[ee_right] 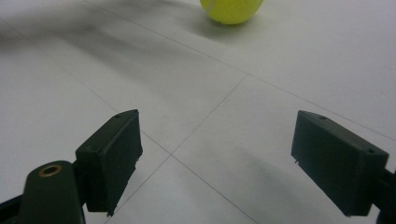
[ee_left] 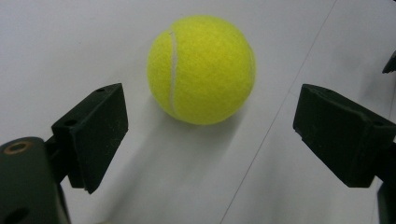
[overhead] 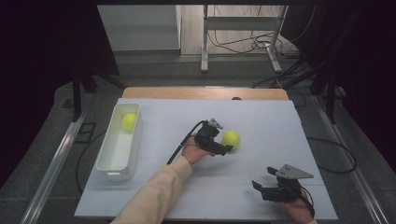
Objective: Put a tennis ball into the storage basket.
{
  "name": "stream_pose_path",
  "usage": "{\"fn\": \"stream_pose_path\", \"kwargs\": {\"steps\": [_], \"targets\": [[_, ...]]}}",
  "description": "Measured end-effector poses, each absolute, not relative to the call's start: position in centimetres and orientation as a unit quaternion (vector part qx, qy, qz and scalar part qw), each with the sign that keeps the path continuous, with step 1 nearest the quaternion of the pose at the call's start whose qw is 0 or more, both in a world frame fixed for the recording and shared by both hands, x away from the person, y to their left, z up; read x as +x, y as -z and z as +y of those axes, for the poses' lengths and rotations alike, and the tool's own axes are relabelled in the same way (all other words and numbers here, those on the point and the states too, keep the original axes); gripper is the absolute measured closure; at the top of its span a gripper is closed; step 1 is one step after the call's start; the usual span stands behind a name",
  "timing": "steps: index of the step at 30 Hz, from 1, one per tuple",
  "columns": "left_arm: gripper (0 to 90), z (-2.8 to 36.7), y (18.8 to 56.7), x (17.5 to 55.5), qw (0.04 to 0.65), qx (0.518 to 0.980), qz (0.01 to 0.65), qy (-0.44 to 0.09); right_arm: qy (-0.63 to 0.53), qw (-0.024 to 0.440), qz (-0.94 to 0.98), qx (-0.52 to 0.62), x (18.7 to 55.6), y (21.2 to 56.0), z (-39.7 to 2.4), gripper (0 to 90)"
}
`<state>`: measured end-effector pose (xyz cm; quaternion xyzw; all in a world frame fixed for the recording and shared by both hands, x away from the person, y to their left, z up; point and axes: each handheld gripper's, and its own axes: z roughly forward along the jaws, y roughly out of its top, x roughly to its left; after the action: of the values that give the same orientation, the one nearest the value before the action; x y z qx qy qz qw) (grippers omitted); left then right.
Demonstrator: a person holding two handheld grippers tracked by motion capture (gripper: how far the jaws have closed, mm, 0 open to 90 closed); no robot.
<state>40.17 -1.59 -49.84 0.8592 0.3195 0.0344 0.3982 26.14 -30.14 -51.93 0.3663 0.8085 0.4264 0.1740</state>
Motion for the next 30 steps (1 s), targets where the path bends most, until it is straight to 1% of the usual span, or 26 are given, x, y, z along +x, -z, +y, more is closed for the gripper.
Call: {"fn": "stream_pose_path", "kwargs": {"steps": [22,30], "targets": [[9.2,-3.1,51.0,41.5,0.383,0.864,0.327,-0.025,-0.424,0.175,0.809,0.366,26.1,52.0,-30.1,16.4],[9.3,-3.4,51.2,42.0,0.389,0.86,0.328,-0.03,-0.423,0.175,0.81,0.366,26.2,52.0,-30.1,16.4]]}}
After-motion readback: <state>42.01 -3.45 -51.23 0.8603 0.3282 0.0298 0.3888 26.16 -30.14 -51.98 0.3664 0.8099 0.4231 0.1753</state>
